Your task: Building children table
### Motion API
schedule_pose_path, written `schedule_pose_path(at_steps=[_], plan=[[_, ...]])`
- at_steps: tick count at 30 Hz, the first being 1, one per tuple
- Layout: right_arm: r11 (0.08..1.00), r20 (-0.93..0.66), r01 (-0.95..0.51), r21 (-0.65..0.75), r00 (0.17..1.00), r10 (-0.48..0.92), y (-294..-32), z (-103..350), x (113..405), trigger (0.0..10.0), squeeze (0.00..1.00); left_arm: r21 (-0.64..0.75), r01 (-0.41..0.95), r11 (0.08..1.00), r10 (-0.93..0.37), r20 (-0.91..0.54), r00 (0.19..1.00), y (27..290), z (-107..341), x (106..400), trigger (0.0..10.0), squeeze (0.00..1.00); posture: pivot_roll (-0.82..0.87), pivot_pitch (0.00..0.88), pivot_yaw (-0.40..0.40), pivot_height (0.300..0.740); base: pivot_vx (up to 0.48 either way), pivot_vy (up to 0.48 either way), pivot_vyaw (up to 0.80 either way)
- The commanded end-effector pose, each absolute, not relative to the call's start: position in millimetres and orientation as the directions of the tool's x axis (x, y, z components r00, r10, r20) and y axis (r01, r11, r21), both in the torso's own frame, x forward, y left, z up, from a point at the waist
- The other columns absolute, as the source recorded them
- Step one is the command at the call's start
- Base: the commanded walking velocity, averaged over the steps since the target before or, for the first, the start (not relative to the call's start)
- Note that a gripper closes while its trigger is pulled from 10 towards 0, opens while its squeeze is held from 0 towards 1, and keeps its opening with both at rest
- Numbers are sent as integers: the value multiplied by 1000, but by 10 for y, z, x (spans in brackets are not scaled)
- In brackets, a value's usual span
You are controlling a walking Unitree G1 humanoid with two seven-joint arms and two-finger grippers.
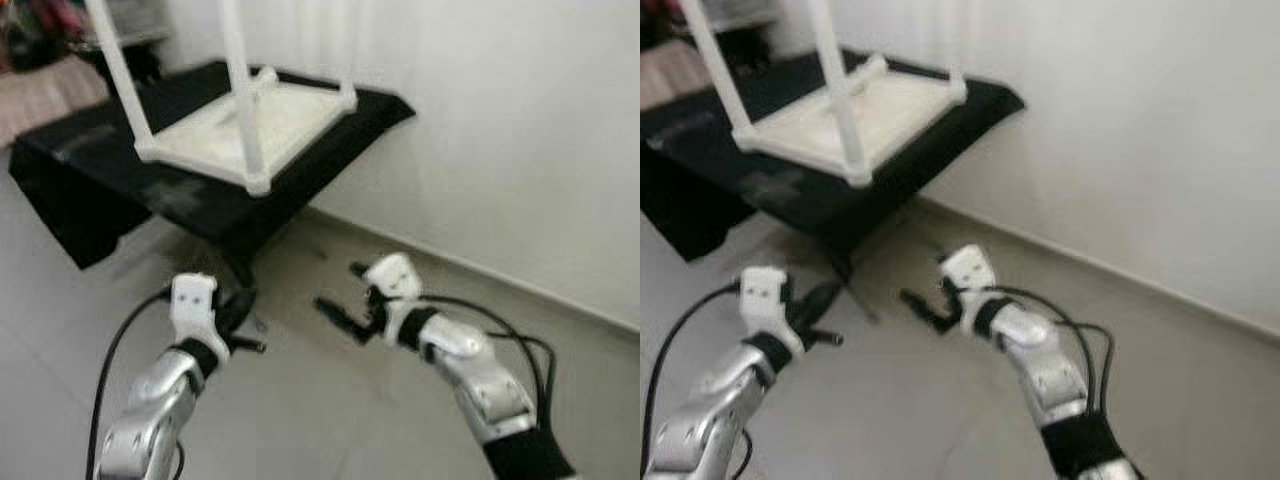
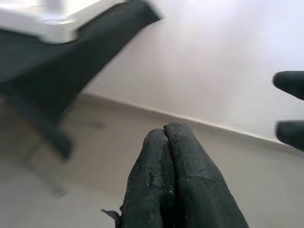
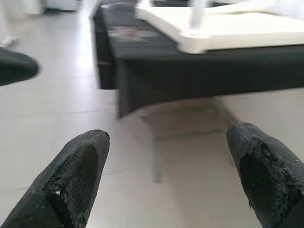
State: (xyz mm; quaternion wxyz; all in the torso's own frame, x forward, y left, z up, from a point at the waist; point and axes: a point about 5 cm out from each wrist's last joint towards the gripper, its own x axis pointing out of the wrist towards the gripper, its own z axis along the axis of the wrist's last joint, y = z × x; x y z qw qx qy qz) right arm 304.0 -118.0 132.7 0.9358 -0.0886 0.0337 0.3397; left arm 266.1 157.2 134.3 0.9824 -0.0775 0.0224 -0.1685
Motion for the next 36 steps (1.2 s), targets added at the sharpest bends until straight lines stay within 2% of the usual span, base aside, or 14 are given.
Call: schedule_pose_path(at_steps=[1, 36], plan=[[740, -126, -659, -131, 752, 647, -1102, 1314, 3022, 10000, 0, -152, 313, 938, -319, -14, 948, 1629, 1345, 2646, 10000, 0, -60, 29, -19, 740, 0, 0, 0], [731, -122, -672, -119, 741, 661, -1099, 1300, 3021, 10000, 0, -159, 320, 934, -325, -7, 946, 1635, 1333, 2649, 10000, 0, -59, 19, -19, 740, 324, 0, 0]])
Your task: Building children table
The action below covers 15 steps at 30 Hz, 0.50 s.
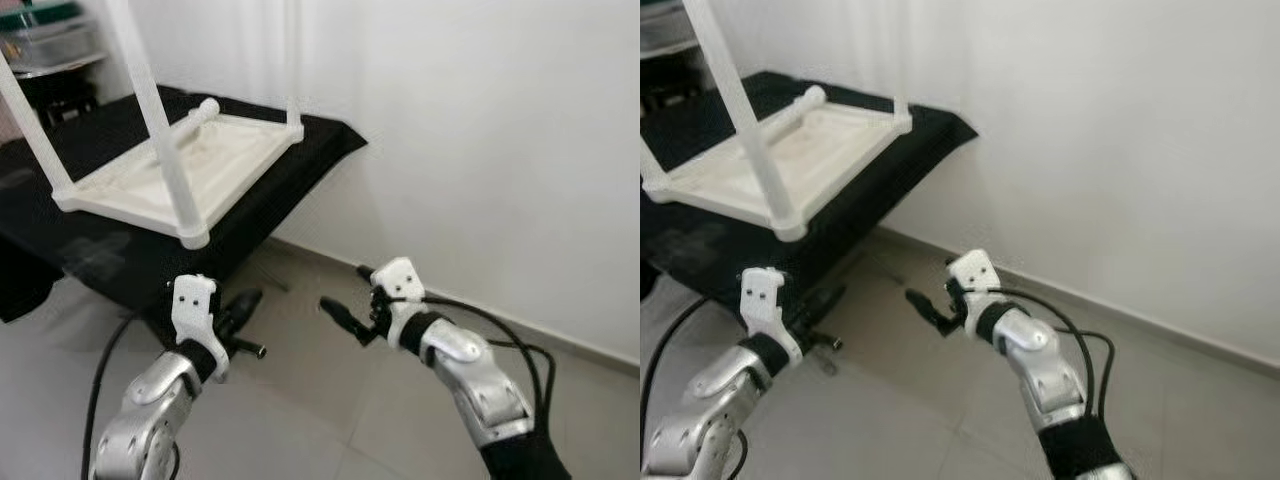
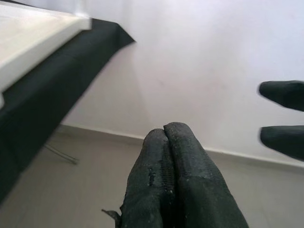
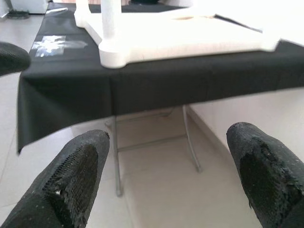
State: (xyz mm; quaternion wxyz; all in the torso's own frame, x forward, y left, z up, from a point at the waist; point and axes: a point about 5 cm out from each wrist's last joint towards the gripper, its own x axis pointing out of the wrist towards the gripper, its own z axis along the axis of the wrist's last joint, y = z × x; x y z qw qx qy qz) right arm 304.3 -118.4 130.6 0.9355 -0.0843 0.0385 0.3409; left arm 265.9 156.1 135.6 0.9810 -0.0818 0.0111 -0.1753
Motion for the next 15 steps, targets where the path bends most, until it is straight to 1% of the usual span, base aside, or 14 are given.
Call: schedule_pose_path(at_steps=[1, 15], plan=[[731, -122, -672, -119, 741, 661, -1099, 1300, 3021, 10000, 0, -159, 320, 934, -325, -7, 946, 1635, 1333, 2649, 10000, 0, -59, 19, -19, 740, 315, 0, 0], [711, -131, -692, -121, 721, 680, -1083, 1292, 3022, 10000, 0, -162, 324, 932, -330, -10, 944, 1632, 1329, 2653, 10000, 0, -58, 19, -20, 740, 310, 0, 0]])
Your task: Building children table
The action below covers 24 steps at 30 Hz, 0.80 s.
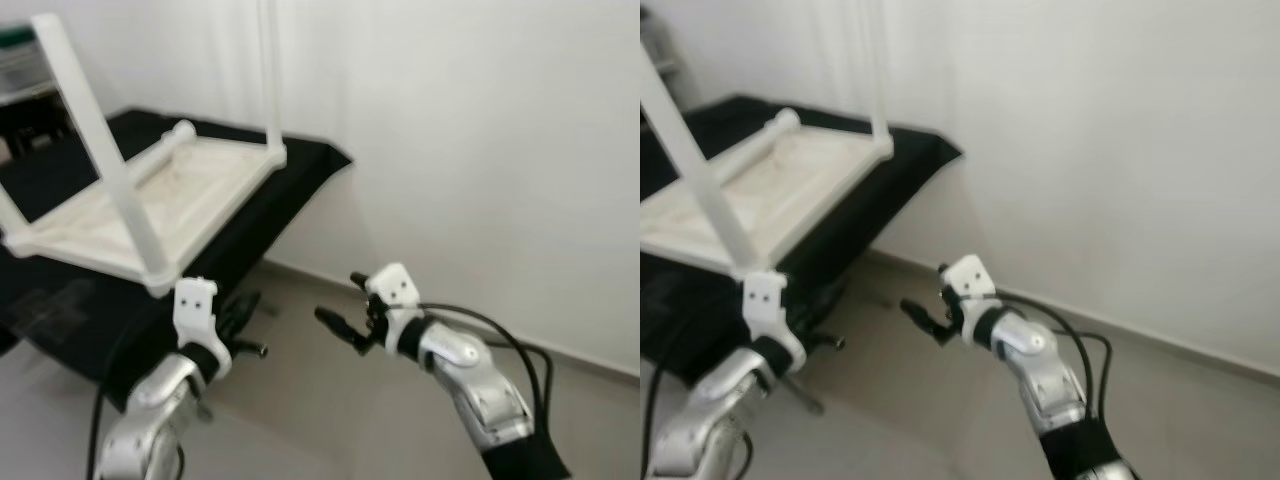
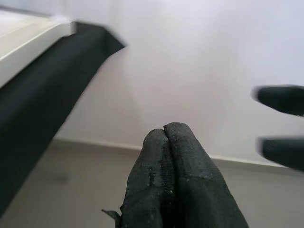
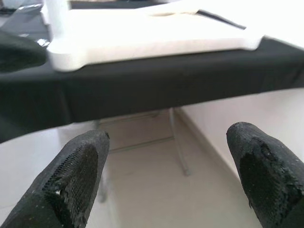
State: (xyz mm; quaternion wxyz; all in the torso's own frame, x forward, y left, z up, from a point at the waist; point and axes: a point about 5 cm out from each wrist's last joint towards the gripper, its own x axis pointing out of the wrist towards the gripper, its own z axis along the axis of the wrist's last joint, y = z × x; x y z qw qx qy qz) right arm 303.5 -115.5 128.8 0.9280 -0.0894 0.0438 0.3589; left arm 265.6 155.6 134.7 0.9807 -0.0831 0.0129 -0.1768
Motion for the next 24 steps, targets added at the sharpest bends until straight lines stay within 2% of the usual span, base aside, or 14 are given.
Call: schedule_pose_path(at_steps=[1, 13, 17, 24], plan=[[712, -130, -692, -120, 722, 680, -1084, 1293, 3022, 10000, 0, -162, 324, 932, -330, -10, 944, 1632, 1328, 2653, 10000, 0, -58, 19, -20, 740, 300, 0, 0], [704, -123, -700, -125, 715, 689, -1068, 1303, 3020, 10000, 0, -159, 326, 932, -333, -15, 943, 1642, 1331, 2654, 10000, 0, -45, 19, -15, 740, 299, 0, 0], [663, -121, -735, -141, 678, 725, -1046, 1318, 3001, 10000, 0, -161, 324, 932, -330, -14, 944, 1636, 1330, 2658, 10000, 0, -47, 19, -21, 740, 297, 0, 730], [656, -126, -741, -143, 671, 731, -1051, 1317, 2999, 10000, 0, -169, 323, 931, -329, -11, 944, 1625, 1330, 2661, 10000, 0, -49, 21, -26, 740, 298, 0, 800]])
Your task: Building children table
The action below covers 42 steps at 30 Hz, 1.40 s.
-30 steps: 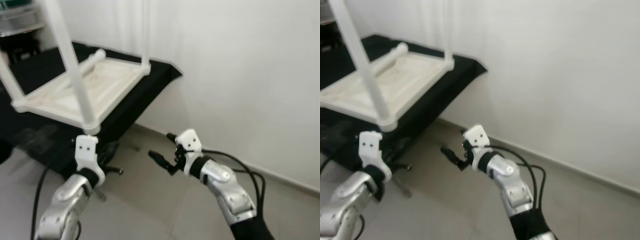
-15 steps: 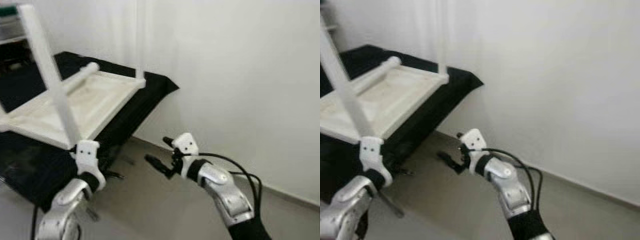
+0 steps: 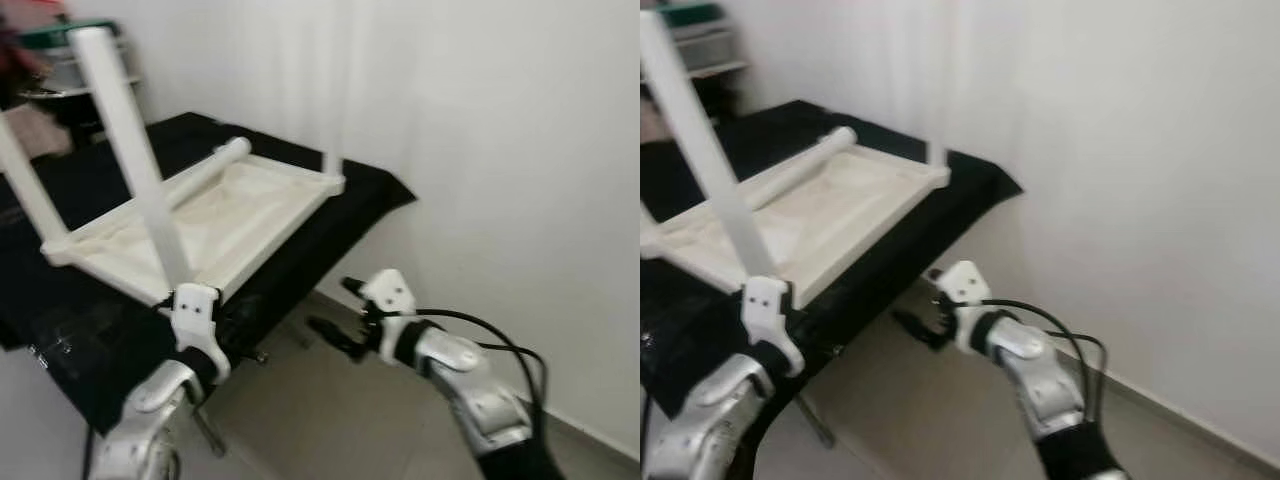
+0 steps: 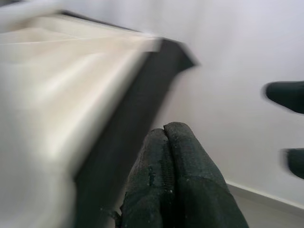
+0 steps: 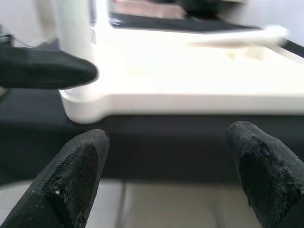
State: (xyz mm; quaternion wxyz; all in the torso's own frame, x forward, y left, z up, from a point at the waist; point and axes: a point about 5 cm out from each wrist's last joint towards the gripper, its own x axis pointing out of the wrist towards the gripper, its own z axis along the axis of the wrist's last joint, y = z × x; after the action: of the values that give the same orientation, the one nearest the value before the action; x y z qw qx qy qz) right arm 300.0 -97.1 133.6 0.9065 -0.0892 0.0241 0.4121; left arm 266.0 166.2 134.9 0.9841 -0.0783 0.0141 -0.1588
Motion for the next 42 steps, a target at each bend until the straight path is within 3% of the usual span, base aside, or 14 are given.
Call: schedule_pose_path(at_steps=[1, 13, 26, 33, 38, 40, 42], plan=[[656, -126, -741, -143, 671, 731, -1051, 1317, 2999, 10000, 0, -169, 323, 931, -329, -11, 944, 1625, 1330, 2661, 10000, 0, -49, 21, -26, 740, 300, 0, 800], [638, -133, -755, -150, 655, 744, -1045, 1316, 2994, 10000, 0, -192, 286, 939, -293, -8, 956, 1652, 1325, 2670, 10000, 0, -48, 18, -27, 740, 147, 0, 800], [627, -128, -764, -151, 644, 754, -1026, 1321, 2982, 10000, 0, -121, 224, 967, -220, 40, 975, 1769, 1423, 2725, 10000, 0, -49, 19, -22, 740, 0, 0, 800], [593, -137, -790, -156, 612, 779, -1002, 1321, 2953, 10000, 0, -19, 47, 999, -45, 120, 992, 2244, 1670, 2855, 10000, 0, -48, 19, -24, 740, 0, 0, 800], [610, -151, -773, -173, 633, 759, -1012, 1320, 2994, 10000, 0, -42, 146, 988, -141, 118, 983, 2155, 1687, 2829, 10000, 0, -42, 19, -22, 740, 0, 0, 160], [648, -166, -737, -191, 675, 719, -1084, 1335, 3079, 10000, 0, -57, 278, 959, -271, 107, 957, 1917, 1617, 2736, 10000, 0, -38, 19, -24, 740, 0, 0, 0], [651, -175, -734, -192, 679, 713, -1120, 1340, 3098, 10000, 0, -64, 292, 954, -285, 103, 953, 1863, 1589, 2711, 10000, 0, -37, 20, -26, 740, 0, 0, 0]])
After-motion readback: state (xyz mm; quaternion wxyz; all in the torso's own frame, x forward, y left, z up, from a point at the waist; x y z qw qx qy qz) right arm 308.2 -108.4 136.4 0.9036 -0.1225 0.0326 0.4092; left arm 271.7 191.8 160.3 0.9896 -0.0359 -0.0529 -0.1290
